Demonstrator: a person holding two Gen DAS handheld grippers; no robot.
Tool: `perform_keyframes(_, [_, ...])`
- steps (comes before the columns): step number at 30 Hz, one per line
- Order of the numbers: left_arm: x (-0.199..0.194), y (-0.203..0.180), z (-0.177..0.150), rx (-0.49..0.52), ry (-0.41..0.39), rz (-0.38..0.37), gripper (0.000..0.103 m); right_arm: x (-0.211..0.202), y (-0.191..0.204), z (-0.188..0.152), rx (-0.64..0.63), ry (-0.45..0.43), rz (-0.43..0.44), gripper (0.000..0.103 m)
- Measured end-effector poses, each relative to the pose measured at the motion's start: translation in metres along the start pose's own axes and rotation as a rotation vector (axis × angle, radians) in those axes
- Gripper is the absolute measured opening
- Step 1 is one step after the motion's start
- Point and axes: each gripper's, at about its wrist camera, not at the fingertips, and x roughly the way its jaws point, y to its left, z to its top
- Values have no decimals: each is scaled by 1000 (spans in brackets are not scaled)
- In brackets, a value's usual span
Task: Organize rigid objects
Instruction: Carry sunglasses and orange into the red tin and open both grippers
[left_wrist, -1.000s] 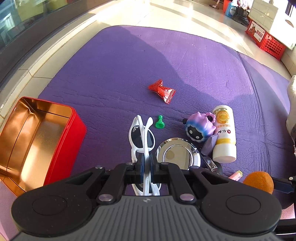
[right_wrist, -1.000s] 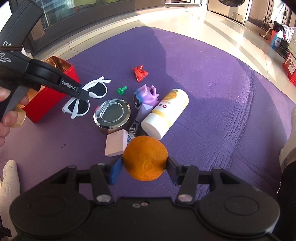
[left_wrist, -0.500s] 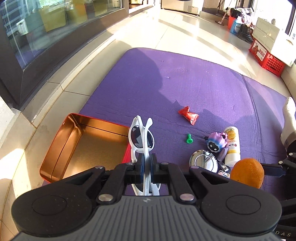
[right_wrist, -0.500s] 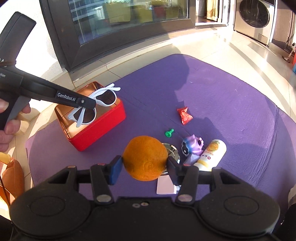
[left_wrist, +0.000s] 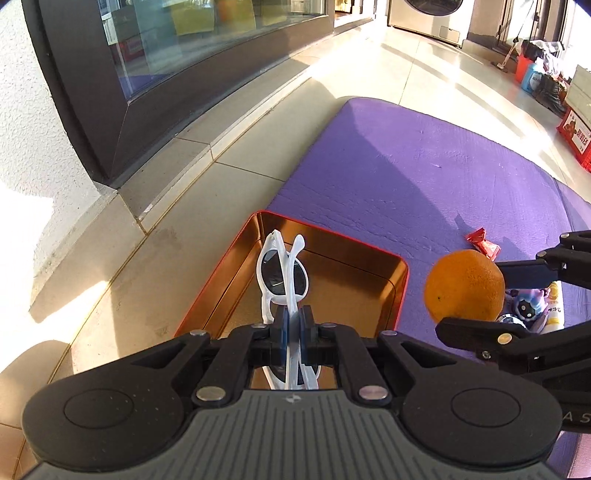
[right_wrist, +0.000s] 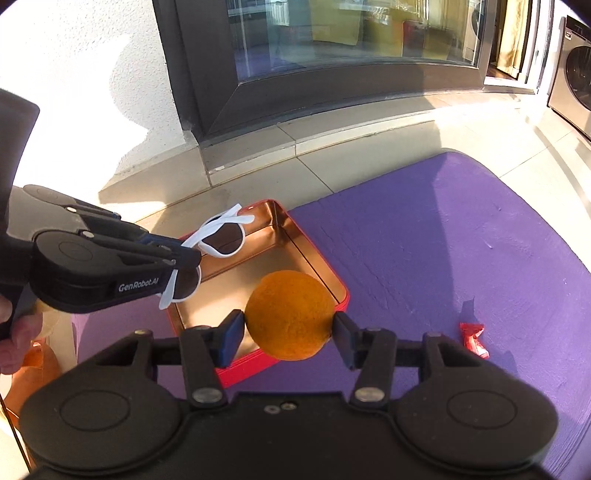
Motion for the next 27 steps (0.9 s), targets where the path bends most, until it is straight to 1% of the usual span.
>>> perform_keyframes(3, [28, 17, -7, -37, 43, 38, 6, 30, 1, 9, -9, 15, 0, 51])
perform_keyframes(5, [43, 25, -8, -35, 56, 79, 6, 50, 0, 12, -4, 47, -3, 51])
perform_keyframes(8, [56, 34, -10, -52, 47, 67, 6, 76, 0, 13, -13, 87, -4, 51])
perform_keyframes(12, [70, 35, -12, -44, 57, 57, 6, 97, 5, 6, -41, 139, -12, 51])
perform_keyframes(17, [82, 39, -22, -60, 80, 37, 6, 113, 12, -1, -81, 170, -34, 51])
perform_keyframes(23, [83, 37, -26, -64, 81, 10, 6, 122, 25, 3, -108, 168, -78, 51])
perform_keyframes(27, [79, 34, -27, -67, 86, 2, 6, 118, 23, 4, -109, 162, -76, 56])
